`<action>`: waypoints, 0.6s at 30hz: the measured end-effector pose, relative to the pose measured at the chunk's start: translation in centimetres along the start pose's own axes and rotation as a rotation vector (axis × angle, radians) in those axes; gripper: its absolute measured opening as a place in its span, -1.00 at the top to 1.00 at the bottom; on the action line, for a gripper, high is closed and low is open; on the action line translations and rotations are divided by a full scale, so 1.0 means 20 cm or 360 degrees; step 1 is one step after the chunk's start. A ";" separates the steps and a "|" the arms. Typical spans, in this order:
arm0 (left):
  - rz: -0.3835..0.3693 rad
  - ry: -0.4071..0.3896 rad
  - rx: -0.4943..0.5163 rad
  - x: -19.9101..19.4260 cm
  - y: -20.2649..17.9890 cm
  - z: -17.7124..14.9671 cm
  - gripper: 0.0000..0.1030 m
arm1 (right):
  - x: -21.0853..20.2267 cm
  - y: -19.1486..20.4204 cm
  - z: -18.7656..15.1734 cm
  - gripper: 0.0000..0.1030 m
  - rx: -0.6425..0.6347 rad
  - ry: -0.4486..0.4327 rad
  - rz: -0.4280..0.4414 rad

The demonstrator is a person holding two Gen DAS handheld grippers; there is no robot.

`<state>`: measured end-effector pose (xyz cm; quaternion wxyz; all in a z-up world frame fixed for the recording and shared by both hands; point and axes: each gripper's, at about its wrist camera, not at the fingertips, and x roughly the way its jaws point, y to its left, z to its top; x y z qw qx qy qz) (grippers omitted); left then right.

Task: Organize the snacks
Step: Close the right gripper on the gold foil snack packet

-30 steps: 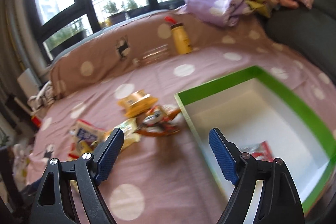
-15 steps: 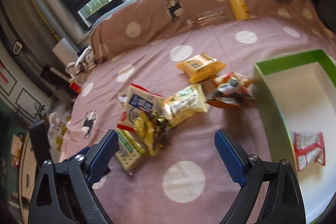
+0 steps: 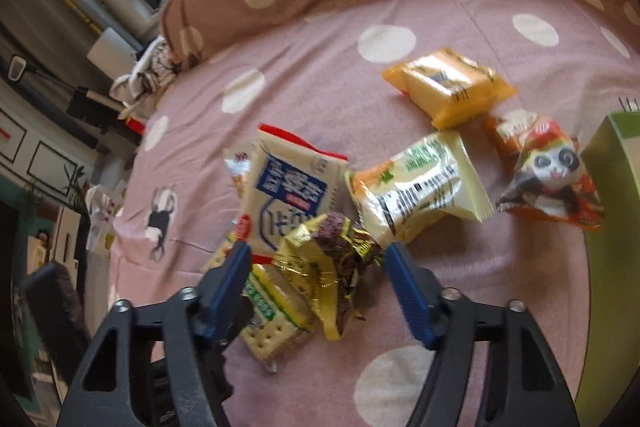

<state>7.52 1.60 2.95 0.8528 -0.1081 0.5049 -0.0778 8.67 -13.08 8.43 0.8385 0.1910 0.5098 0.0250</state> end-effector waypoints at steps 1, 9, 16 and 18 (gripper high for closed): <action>0.0005 -0.0013 0.0010 -0.01 0.00 0.00 -0.89 | 0.02 -0.02 -0.01 -0.18 0.0016 0.0018 0.0012; -0.0060 -0.0050 0.0070 -0.07 -0.02 -0.04 -0.89 | 0.02 -0.06 -0.06 0.32 0.0073 0.0004 0.0080; -0.0251 -0.0052 0.0138 -0.15 -0.06 -0.06 -0.89 | -0.11 -0.12 -0.19 0.33 0.0109 0.0090 0.0209; -0.0281 -0.0035 0.0168 -0.15 -0.08 -0.08 -0.89 | -0.13 -0.15 -0.24 0.33 0.0134 0.0127 0.0215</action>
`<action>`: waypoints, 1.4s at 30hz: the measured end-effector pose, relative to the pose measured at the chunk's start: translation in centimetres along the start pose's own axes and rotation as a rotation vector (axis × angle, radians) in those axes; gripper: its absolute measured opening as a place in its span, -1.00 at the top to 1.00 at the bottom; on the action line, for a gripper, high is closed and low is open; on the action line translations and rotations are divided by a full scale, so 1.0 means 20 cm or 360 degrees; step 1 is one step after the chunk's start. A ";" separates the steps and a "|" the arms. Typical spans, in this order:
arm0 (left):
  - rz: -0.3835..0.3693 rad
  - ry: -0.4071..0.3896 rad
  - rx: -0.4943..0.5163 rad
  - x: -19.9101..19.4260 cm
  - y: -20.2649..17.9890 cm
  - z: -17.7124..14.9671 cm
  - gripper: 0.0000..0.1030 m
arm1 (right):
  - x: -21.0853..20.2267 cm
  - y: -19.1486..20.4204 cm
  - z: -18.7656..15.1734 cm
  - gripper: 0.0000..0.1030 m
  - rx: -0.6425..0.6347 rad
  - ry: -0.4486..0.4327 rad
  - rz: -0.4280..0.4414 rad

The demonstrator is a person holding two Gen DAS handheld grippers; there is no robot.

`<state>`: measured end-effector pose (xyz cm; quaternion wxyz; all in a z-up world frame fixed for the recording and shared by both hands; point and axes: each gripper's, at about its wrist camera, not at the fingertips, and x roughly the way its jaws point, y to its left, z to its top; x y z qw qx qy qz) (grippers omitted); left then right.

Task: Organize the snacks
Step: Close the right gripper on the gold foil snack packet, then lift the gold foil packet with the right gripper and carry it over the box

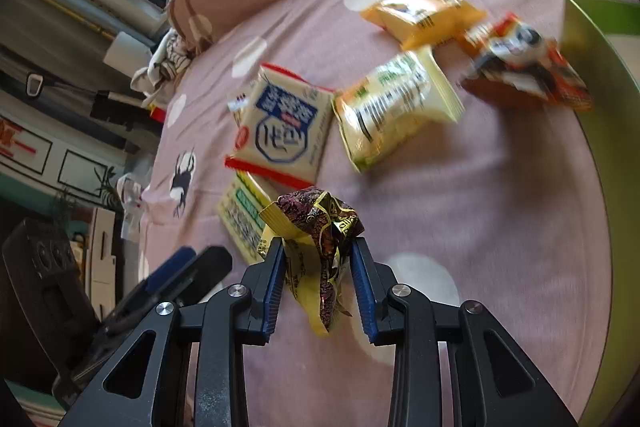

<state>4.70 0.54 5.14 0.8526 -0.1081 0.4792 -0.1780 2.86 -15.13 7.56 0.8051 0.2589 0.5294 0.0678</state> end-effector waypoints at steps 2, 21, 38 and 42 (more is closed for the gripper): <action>-0.0013 0.0011 0.0034 0.01 -0.03 -0.02 -0.89 | 0.00 -0.03 -0.02 0.33 0.0040 0.0029 -0.0042; -0.0207 0.0141 0.0279 0.19 -0.34 -0.14 -0.56 | -0.14 -0.21 0.03 -0.09 0.0202 -0.0132 -0.0020; -0.0293 0.0164 0.0237 0.28 -0.39 -0.15 0.12 | 0.02 -0.18 0.03 -0.10 0.0213 0.0003 0.0048; -0.0289 0.0112 0.0247 0.24 -0.39 -0.15 0.13 | 0.00 -0.15 0.02 -0.09 0.0166 -0.0029 0.0040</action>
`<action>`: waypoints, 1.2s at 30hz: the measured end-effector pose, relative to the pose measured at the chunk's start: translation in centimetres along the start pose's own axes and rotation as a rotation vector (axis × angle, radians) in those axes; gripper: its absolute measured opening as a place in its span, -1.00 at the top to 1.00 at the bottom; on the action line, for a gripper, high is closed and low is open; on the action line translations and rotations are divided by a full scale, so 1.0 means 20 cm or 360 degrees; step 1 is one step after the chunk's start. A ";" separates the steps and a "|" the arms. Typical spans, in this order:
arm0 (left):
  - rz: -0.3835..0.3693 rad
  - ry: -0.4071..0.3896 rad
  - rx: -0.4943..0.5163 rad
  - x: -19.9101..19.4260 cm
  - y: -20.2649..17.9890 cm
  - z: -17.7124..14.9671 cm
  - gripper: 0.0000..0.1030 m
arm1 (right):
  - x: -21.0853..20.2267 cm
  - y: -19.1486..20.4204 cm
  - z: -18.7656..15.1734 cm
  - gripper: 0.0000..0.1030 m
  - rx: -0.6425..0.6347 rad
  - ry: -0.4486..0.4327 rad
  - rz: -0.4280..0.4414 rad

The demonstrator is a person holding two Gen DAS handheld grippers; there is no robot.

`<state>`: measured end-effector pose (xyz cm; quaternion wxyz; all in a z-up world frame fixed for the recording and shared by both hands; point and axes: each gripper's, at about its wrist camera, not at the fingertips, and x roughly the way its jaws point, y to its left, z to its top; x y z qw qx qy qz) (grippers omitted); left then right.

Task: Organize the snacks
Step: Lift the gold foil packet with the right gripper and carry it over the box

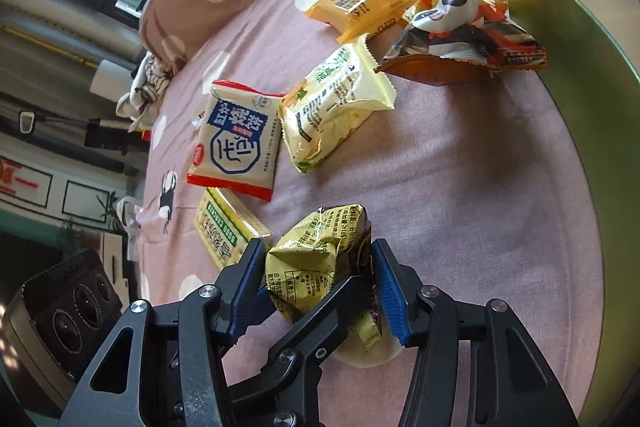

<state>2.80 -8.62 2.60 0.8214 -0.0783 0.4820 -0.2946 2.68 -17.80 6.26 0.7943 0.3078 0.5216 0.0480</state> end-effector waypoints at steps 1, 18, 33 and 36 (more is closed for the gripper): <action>0.0000 -0.0013 0.0003 -0.01 0.00 0.00 0.14 | -0.01 0.01 0.00 -0.08 -0.0014 -0.0014 0.0003; 0.0015 -0.0285 0.0218 -0.19 -0.28 0.11 0.20 | -0.39 0.07 -0.01 -0.07 -0.0138 -0.0382 0.0128; -0.0143 -0.0236 0.0464 -0.05 -0.67 0.21 0.20 | -0.73 -0.22 -0.01 -0.06 0.0101 -0.0716 0.0104; -0.0154 -0.0216 0.0521 -0.01 -0.75 0.21 0.20 | -0.78 -0.29 -0.01 -0.06 0.0177 -0.0764 0.0090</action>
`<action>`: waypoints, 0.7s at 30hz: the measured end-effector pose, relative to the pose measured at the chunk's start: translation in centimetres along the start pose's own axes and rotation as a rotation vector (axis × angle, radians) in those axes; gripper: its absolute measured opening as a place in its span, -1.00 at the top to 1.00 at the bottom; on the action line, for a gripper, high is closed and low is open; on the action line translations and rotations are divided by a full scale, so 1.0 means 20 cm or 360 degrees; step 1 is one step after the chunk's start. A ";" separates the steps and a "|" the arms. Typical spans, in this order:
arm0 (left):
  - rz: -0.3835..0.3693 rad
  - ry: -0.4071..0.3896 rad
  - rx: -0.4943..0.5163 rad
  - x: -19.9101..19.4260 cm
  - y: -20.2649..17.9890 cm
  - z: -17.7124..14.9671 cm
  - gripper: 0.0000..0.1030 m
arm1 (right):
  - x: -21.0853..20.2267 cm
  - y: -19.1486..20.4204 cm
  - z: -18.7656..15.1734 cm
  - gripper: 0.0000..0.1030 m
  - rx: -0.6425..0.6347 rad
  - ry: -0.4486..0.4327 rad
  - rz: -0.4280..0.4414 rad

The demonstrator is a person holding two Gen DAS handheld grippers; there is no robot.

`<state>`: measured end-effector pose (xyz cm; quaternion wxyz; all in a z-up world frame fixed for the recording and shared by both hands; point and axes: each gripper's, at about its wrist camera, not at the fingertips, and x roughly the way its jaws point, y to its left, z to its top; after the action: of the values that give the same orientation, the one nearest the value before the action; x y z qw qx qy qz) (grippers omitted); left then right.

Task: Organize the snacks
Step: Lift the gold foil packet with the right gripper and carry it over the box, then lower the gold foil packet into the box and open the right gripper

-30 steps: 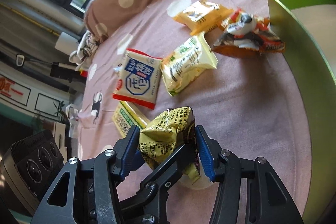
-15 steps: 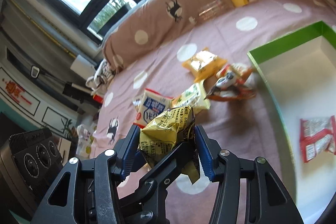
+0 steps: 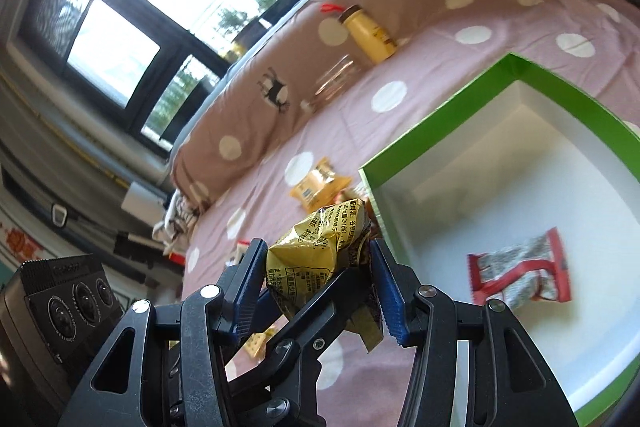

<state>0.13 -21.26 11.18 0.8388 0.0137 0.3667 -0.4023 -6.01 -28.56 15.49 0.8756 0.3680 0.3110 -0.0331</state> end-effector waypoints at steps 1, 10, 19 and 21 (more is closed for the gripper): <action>-0.0008 0.0008 0.0017 0.01 -0.02 0.00 0.20 | -0.01 -0.02 0.01 -0.06 0.0022 -0.0015 -0.0004; -0.0083 0.0077 0.0125 0.12 -0.14 0.03 0.19 | -0.10 -0.17 0.05 -0.06 0.0169 -0.0096 -0.0063; -0.0121 0.0166 0.0183 0.21 -0.22 0.03 0.19 | -0.13 -0.29 0.07 -0.06 0.0285 -0.0098 -0.0101; -0.0131 0.0185 0.0184 0.22 -0.22 0.04 0.19 | -0.14 -0.31 0.07 -0.06 0.0299 -0.0094 -0.0112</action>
<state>-0.67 -27.48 10.11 0.7966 0.0704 0.3911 -0.4555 -9.23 -34.45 13.96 0.8443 0.4362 0.2934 -0.1037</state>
